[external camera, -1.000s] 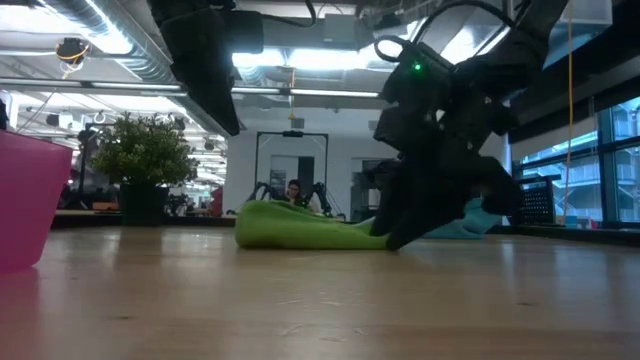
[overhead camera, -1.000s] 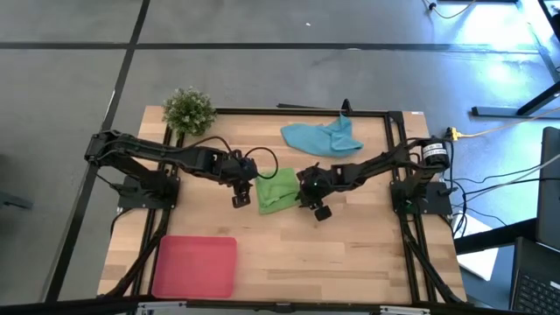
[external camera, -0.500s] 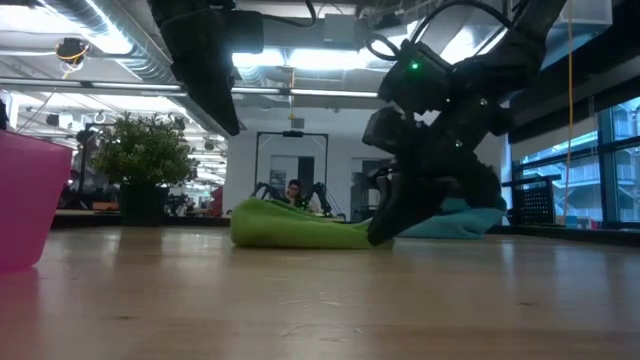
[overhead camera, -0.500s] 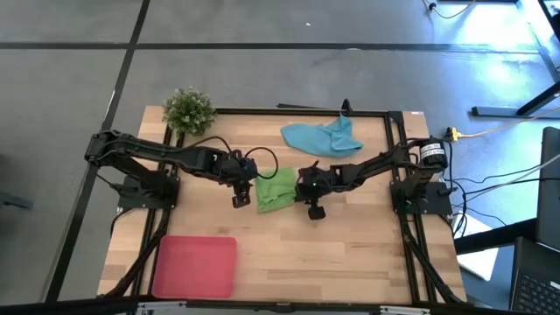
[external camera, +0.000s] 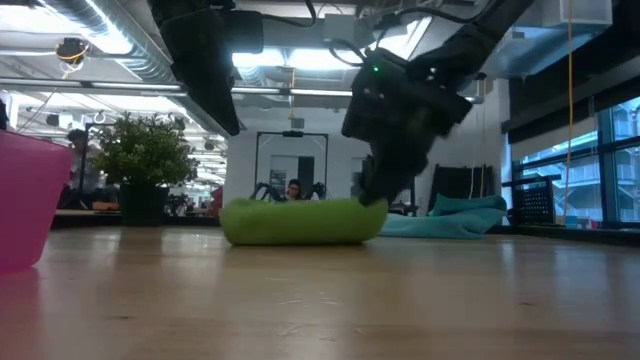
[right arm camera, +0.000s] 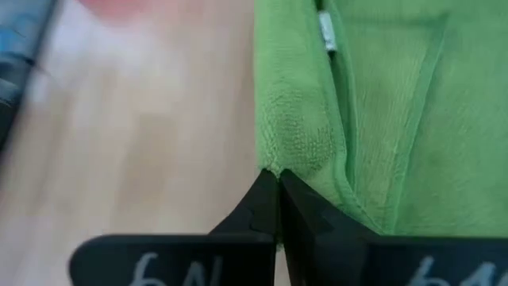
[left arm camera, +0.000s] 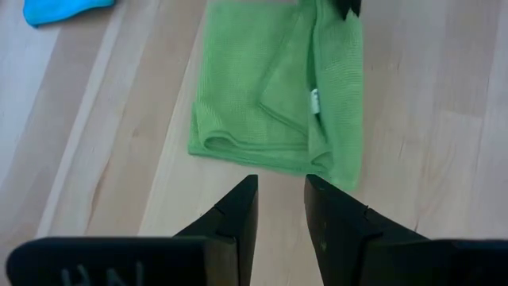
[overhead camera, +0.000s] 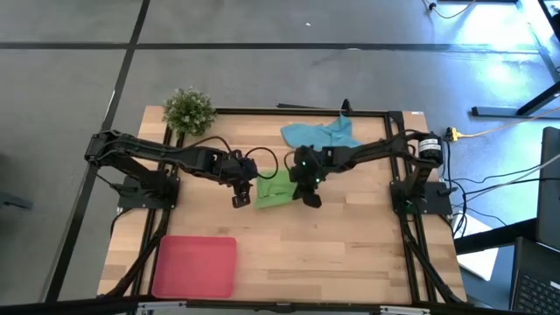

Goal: Roll microfiber towels into tight, uniform cylinder then place into a basket
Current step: Roll the microfiber green towel

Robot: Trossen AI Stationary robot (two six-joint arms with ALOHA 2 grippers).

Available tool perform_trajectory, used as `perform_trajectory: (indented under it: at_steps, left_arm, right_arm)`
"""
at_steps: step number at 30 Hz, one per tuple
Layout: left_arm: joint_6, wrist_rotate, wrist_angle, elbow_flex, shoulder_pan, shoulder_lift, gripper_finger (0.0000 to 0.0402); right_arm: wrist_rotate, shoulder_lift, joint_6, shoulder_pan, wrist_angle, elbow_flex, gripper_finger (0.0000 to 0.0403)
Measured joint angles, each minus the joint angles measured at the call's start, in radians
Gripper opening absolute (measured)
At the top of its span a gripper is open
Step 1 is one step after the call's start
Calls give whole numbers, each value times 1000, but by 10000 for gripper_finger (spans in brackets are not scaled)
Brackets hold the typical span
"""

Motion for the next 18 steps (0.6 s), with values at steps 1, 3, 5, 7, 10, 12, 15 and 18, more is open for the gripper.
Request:
perform_trajectory:
  at_steps: [1, 3, 5, 7, 10, 12, 15, 18]
  left_arm:
    - [2, 0, 0, 0, 0, 0, 96]
    - [2, 0, 0, 0, 0, 0, 96]
    - [2, 0, 0, 0, 0, 0, 96]
    - [3, 0, 0, 0, -1, 0, 96]
    - [3, 0, 0, 0, -1, 0, 96]
    - [3, 0, 0, 0, -1, 0, 96]
    - [3, 0, 0, 0, -1, 0, 96]
    - [3, 0, 0, 0, -1, 0, 96]
  right_arm:
    - [-36, -1, 18, -13, -7, 12, 4]
    - [-119, -2, 68, -41, -22, 27, 4]
    - [-179, -2, 140, -67, -23, 31, 4]
    - [-207, -2, 221, -89, -23, 30, 4]
    - [-250, -2, 326, -120, -22, 20, 4]
    - [-281, 11, 378, -136, -19, 18, 4]
    - [-323, 50, 445, -152, -6, 18, 4]
    - [-360, 98, 480, -164, -4, 18, 4]
